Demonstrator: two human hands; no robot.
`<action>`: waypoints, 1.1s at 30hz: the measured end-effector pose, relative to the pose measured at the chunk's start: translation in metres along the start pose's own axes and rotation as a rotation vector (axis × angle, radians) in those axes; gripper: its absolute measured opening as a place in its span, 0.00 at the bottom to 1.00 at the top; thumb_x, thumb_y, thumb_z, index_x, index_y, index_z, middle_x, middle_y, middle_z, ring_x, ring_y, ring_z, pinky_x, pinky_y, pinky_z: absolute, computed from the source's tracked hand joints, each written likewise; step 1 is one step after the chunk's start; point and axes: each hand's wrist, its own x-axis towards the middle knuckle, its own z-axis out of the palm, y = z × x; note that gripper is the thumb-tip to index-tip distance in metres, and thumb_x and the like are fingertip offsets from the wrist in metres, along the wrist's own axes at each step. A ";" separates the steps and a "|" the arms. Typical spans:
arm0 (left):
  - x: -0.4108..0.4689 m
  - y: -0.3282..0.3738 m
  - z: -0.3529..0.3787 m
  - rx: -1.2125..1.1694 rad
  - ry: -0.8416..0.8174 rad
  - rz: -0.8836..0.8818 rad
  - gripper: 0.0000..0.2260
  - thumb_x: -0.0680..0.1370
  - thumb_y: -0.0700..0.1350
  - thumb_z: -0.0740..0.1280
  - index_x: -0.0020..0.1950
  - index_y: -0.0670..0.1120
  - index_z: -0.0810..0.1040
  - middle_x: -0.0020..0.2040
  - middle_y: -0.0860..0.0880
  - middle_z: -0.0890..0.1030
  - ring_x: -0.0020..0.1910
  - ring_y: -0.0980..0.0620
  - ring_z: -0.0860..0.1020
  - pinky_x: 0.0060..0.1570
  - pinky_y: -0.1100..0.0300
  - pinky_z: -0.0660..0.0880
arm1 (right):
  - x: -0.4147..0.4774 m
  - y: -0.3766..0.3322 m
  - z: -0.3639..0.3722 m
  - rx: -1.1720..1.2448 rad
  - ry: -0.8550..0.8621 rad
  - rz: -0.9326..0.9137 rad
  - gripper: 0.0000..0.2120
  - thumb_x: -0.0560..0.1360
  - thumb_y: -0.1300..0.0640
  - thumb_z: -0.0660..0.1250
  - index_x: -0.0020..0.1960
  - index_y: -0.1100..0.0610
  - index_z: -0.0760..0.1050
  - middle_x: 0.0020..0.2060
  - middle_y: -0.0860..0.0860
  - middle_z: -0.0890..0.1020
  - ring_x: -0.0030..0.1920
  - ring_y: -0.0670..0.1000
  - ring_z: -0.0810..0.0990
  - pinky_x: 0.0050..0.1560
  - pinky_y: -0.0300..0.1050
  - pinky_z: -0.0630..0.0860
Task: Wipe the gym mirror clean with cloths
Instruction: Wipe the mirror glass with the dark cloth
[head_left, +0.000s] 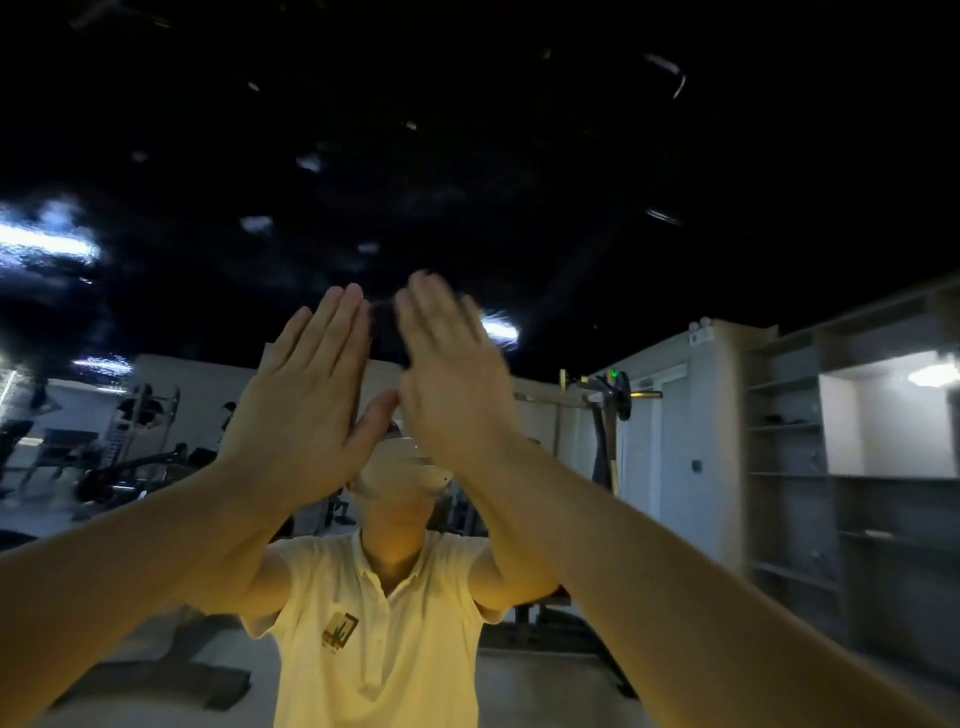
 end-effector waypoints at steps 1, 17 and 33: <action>0.000 0.001 0.000 -0.008 -0.001 -0.003 0.36 0.85 0.62 0.45 0.84 0.37 0.49 0.85 0.39 0.48 0.84 0.46 0.45 0.82 0.44 0.50 | -0.008 0.000 0.001 -0.005 -0.036 -0.091 0.34 0.81 0.48 0.51 0.83 0.61 0.50 0.83 0.58 0.51 0.83 0.56 0.47 0.82 0.57 0.47; -0.001 -0.003 0.002 -0.032 0.017 0.009 0.35 0.85 0.61 0.42 0.84 0.37 0.49 0.84 0.39 0.49 0.84 0.45 0.46 0.82 0.44 0.49 | -0.036 -0.036 0.003 0.082 -0.081 0.143 0.34 0.80 0.50 0.46 0.83 0.61 0.43 0.83 0.59 0.44 0.83 0.56 0.39 0.82 0.58 0.40; -0.020 -0.003 -0.011 -0.137 -0.072 0.002 0.32 0.86 0.57 0.46 0.84 0.39 0.50 0.85 0.41 0.49 0.84 0.46 0.46 0.82 0.45 0.46 | -0.078 -0.005 0.006 0.082 -0.058 0.491 0.35 0.81 0.47 0.44 0.83 0.64 0.41 0.82 0.63 0.44 0.82 0.61 0.41 0.81 0.61 0.47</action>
